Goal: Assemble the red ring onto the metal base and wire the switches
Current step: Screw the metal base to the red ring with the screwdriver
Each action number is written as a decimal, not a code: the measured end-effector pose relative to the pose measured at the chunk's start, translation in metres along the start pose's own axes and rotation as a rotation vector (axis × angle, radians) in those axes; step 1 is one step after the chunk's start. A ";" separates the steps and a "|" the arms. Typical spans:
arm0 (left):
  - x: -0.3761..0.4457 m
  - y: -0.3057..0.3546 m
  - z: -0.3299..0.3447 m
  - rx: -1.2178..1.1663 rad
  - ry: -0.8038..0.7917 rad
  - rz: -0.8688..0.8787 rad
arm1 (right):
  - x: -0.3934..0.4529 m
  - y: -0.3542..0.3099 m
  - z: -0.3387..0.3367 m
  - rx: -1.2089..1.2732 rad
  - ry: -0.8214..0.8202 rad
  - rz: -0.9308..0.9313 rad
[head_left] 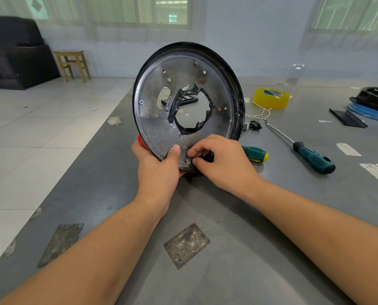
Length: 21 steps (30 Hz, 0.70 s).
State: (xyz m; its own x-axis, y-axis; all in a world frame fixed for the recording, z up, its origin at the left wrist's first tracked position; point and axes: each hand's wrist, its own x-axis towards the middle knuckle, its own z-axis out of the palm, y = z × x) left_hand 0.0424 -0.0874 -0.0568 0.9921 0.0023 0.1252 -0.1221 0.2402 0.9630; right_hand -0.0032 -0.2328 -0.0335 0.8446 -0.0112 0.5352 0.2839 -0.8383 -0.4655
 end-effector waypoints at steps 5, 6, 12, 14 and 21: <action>0.008 -0.005 -0.003 -0.089 0.025 -0.036 | 0.002 0.016 -0.014 -0.067 0.274 -0.036; 0.009 -0.005 -0.003 -0.121 0.029 -0.054 | 0.003 0.025 -0.020 -0.105 0.305 -0.010; 0.008 0.002 -0.004 -0.180 0.053 -0.100 | 0.003 0.066 -0.040 -0.549 0.020 0.315; 0.008 0.004 -0.005 -0.176 0.060 -0.099 | -0.006 0.072 -0.039 -0.660 -0.137 0.329; 0.013 0.012 -0.016 -0.246 0.100 -0.091 | -0.017 0.076 -0.038 -0.502 -0.083 0.333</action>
State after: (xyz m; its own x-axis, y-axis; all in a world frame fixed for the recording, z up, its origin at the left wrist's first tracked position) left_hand 0.0547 -0.0688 -0.0475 0.9980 0.0628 0.0052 -0.0343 0.4721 0.8809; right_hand -0.0135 -0.3165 -0.0516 0.8894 -0.2914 0.3521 -0.2333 -0.9519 -0.1984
